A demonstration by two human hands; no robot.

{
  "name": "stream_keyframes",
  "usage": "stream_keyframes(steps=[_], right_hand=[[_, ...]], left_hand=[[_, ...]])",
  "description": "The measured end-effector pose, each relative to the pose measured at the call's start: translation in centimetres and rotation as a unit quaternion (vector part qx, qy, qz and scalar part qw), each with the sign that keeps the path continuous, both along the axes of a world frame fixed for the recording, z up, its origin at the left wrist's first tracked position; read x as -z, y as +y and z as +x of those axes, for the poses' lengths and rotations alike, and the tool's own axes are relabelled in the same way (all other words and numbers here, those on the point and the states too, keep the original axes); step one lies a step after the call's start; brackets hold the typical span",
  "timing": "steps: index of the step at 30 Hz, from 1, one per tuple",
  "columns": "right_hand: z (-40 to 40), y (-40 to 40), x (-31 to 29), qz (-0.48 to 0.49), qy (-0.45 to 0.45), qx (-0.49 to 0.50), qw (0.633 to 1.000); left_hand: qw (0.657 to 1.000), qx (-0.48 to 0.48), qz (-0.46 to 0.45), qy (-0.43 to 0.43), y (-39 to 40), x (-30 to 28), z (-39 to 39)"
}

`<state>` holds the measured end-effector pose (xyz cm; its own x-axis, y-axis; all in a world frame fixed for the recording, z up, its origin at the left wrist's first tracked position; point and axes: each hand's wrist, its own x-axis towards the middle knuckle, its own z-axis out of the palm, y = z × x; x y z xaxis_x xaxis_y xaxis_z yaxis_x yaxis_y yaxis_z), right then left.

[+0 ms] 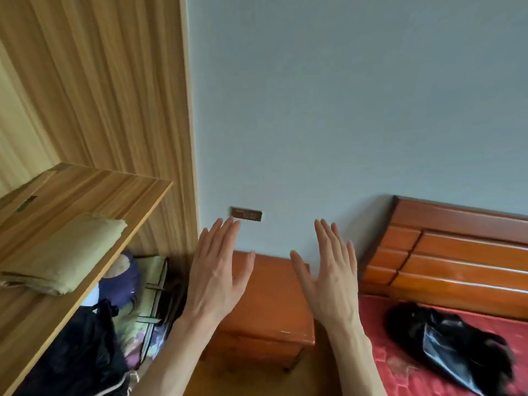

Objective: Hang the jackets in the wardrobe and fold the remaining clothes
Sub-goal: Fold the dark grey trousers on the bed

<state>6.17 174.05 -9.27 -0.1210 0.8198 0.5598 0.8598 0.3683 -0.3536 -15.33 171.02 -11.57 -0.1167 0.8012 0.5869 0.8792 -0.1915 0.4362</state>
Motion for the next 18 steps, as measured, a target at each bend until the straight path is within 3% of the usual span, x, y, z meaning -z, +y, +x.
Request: stream_keyframes(steps=[9, 18], right_hand=[[15.5, -13.2, -1.8, 0.022, 0.007, 0.172, 0.985], [26.5, -31.3, -0.8, 0.024, 0.029, 0.345, 0.938]], left_hand=[[0.986, 0.166, -0.007, 0.004, -5.5, -1.8, 16.4], [0.935, 0.355, -0.021, -0.005, -17.5, -2.1, 31.1]])
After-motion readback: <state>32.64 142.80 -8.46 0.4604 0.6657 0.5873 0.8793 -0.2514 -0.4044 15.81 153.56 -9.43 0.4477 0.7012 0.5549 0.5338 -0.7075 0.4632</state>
